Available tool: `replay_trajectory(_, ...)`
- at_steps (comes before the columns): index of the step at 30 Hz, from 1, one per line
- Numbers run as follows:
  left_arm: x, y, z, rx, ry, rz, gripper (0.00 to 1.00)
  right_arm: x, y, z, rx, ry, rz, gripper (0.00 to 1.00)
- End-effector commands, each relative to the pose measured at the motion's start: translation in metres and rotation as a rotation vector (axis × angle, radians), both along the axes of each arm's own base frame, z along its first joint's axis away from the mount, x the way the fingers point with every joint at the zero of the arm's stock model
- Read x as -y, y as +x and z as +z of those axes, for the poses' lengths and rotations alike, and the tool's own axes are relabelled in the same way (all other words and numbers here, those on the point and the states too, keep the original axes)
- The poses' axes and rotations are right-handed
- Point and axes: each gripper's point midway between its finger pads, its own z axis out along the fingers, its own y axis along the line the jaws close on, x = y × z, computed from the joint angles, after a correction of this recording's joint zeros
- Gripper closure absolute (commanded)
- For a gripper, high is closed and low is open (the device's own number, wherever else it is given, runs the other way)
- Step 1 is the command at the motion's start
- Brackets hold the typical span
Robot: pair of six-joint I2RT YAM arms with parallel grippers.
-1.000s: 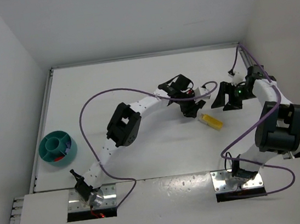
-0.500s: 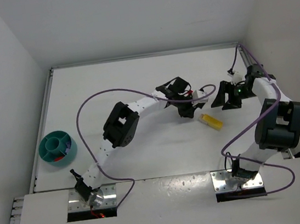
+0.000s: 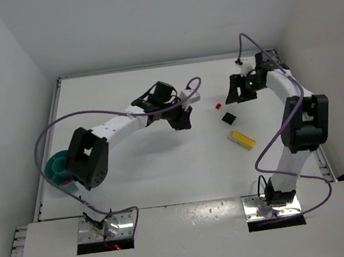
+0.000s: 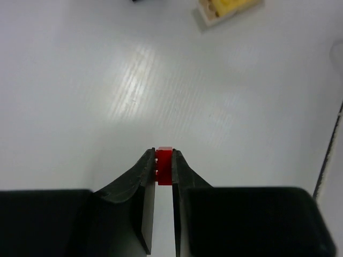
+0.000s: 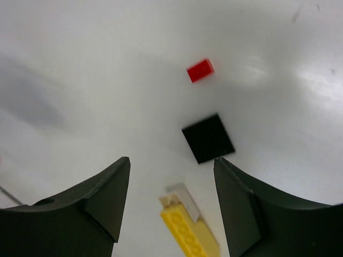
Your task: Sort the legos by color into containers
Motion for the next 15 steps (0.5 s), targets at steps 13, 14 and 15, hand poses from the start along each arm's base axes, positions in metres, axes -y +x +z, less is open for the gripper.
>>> replay_trajectory(13, -0.069, -0.02, 0.113, -0.018, -0.139, 0.127, 0.95, -0.016, 0.071, -0.08, 0.06, -0.462, 0.263, 0.35)
replay_trajectory(14, -0.068, -0.022, 0.114, -0.022, -0.144, 0.119, 0.95, -0.016, 0.071, -0.08, 0.06, -0.462, 0.263, 0.35)
replay_trajectory(15, -0.068, -0.022, 0.114, -0.022, -0.144, 0.119, 0.95, -0.02, 0.075, -0.081, 0.07, -0.465, 0.279, 0.35)
